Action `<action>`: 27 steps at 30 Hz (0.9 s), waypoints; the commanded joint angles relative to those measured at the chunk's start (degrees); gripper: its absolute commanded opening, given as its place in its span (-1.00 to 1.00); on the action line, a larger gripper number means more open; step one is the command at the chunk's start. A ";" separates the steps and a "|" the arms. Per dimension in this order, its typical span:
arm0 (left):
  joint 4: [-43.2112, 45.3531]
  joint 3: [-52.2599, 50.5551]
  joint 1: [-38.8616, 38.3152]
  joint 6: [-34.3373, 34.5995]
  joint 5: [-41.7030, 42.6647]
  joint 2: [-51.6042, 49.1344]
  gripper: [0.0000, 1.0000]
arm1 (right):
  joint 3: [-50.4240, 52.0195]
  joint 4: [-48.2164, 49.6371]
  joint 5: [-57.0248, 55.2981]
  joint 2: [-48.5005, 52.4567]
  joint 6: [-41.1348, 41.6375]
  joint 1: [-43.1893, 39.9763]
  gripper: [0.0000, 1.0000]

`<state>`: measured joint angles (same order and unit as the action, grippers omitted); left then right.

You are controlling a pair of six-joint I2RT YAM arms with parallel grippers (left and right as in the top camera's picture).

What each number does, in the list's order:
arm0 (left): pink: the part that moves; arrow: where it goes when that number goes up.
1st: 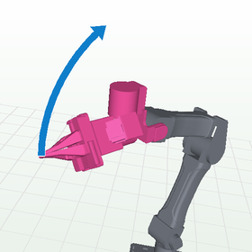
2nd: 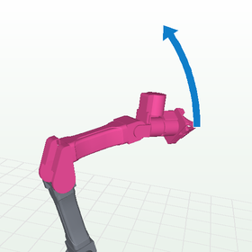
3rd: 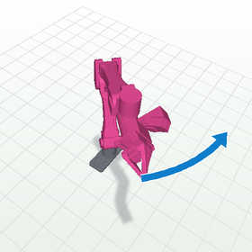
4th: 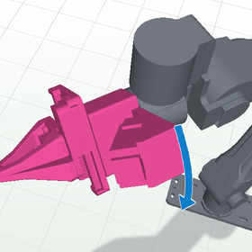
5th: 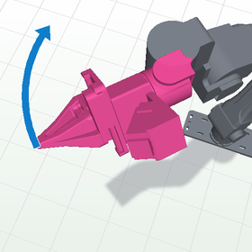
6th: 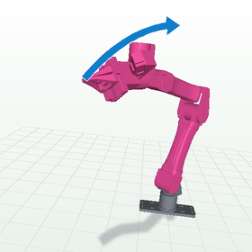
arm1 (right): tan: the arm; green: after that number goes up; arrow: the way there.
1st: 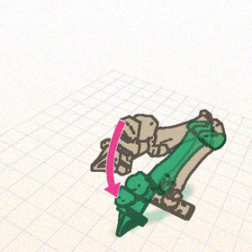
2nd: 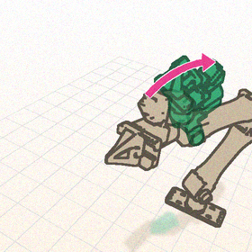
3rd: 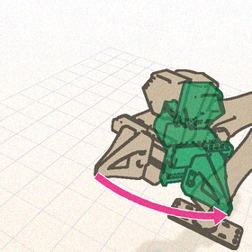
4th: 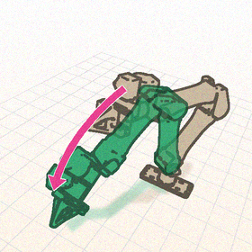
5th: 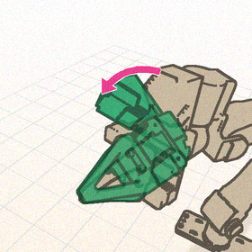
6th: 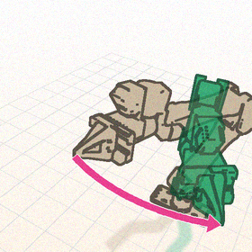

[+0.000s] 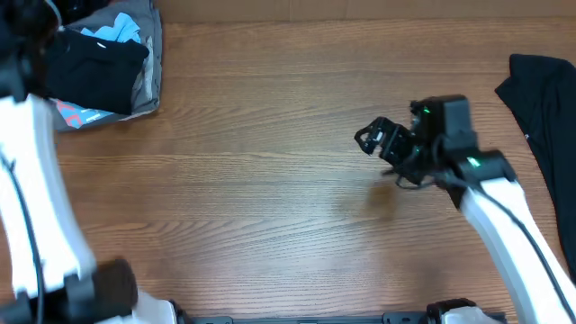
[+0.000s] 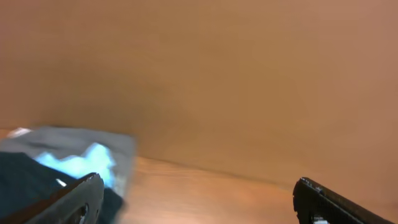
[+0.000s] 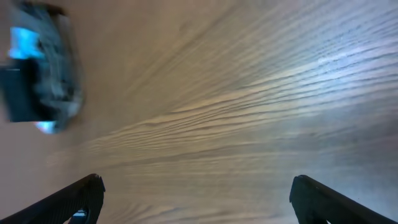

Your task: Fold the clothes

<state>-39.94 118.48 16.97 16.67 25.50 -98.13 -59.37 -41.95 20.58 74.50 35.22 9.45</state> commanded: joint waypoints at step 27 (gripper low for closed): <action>-45.40 -31.67 0.15 -20.50 20.81 56.24 1.00 | -0.15 -33.31 -11.19 -58.14 11.30 -0.15 1.00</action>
<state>-87.02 92.73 16.97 -2.00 44.73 -47.18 -59.66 -75.94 12.49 16.69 44.86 9.45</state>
